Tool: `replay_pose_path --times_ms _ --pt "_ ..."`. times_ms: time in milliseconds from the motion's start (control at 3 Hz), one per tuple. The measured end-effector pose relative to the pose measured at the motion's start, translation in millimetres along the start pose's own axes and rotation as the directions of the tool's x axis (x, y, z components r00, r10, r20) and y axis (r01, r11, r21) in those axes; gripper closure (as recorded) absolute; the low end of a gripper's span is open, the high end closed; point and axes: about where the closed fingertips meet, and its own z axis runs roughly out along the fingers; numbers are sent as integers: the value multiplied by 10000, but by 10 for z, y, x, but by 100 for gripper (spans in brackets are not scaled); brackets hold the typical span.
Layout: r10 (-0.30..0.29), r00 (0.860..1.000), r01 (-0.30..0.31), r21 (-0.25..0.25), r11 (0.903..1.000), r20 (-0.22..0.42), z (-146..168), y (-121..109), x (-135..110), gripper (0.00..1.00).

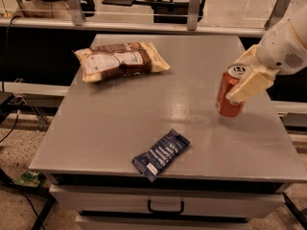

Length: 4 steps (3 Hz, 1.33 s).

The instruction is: Move coke can near rxbar blueberry

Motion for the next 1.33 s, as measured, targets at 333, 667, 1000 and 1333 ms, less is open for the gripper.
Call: replay_pose_path --times_ms 333,667,1000,1333 --pt "-638 9977 645 -349 9973 214 15 396 -74 100" --pt "-1012 9944 1030 -661 9925 307 44 624 -72 100" --pt "-1193 9922 1225 -1052 9869 359 125 774 -35 82" --pt "-1351 9896 1404 -1299 9815 486 194 856 -38 61"
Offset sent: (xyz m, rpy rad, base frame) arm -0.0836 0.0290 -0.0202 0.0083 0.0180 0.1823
